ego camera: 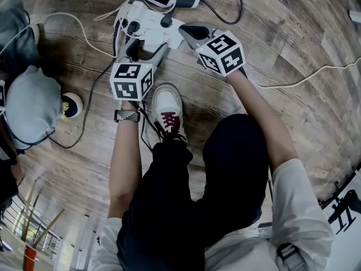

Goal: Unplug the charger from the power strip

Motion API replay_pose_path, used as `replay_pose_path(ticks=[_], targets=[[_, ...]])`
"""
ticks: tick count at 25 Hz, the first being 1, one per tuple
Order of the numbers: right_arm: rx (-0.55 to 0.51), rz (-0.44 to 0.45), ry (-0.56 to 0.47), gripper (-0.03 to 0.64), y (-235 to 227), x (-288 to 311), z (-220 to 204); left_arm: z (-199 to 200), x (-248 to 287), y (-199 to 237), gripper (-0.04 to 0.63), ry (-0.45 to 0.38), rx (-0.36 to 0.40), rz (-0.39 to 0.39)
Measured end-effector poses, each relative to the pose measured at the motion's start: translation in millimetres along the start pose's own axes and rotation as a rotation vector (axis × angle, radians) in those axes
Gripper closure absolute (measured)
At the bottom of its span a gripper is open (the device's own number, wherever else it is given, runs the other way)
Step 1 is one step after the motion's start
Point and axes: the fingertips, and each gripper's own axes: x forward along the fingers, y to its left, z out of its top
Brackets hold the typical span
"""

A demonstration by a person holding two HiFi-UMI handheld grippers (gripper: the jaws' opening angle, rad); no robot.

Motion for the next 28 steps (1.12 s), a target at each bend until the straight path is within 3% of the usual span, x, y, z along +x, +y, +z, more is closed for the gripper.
replay_pose_path(ticks=[9, 23, 28], targets=[[0.004, 0.026, 0.003, 0.615, 6, -2, -4, 4, 5, -2, 0.250, 0.018, 0.024, 0.030], [0.006, 0.051, 0.005, 0.615, 13, -7, -2, -9, -3, -3, 0.229, 0.024, -0.027, 0.039], [0.010, 0.043, -0.008, 0.614, 13, -12, 3, -10, -13, -4, 0.229, 0.015, 0.011, 0.065]])
